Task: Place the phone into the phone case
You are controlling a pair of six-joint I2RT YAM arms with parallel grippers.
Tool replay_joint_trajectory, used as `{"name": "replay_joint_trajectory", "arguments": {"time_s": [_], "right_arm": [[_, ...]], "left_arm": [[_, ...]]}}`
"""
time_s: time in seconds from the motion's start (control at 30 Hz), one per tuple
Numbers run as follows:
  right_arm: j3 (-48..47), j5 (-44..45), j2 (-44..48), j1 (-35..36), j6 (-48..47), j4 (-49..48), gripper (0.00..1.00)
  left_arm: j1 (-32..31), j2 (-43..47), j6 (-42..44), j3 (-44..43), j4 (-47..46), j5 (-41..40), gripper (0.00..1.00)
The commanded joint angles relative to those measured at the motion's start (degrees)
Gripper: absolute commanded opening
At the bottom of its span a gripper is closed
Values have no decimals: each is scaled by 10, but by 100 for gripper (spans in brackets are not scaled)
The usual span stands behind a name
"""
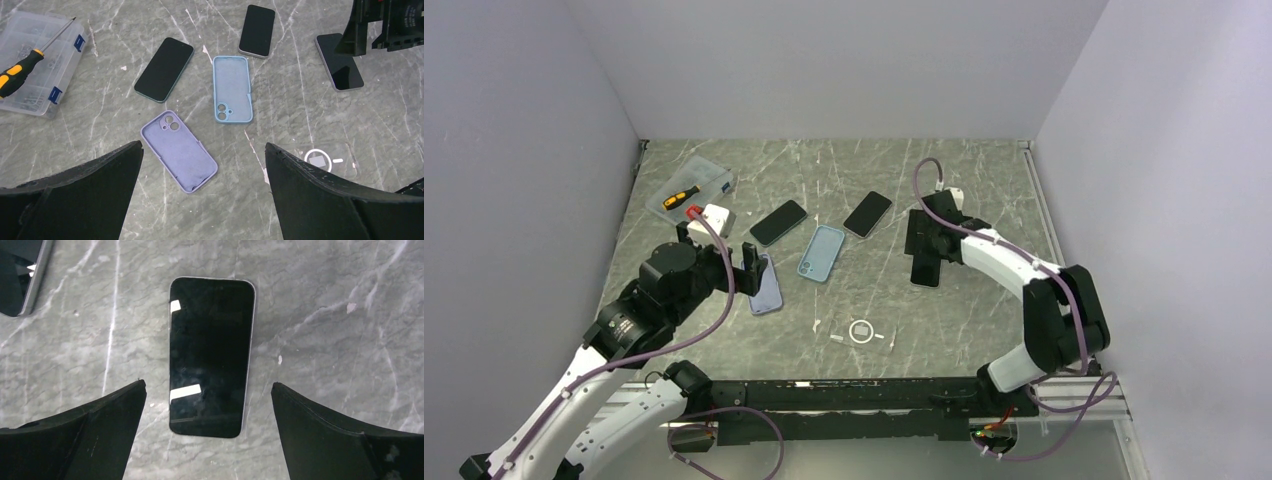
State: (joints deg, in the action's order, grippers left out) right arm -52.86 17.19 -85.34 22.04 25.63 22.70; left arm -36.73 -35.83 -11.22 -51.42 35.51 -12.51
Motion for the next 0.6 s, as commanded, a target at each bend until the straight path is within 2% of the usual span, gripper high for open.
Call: {"name": "replay_joint_trajectory", "arguments": {"time_s": [0.0,0.57], "right_arm": [[-21,-38,-31,-29,-16,-51,100],[-77,-42,-135,-48,-5,-56,100]], "left_arm": [[3,9,5,-4,2,-9,99],[3,14,7,-3,1,-7,99]]}}
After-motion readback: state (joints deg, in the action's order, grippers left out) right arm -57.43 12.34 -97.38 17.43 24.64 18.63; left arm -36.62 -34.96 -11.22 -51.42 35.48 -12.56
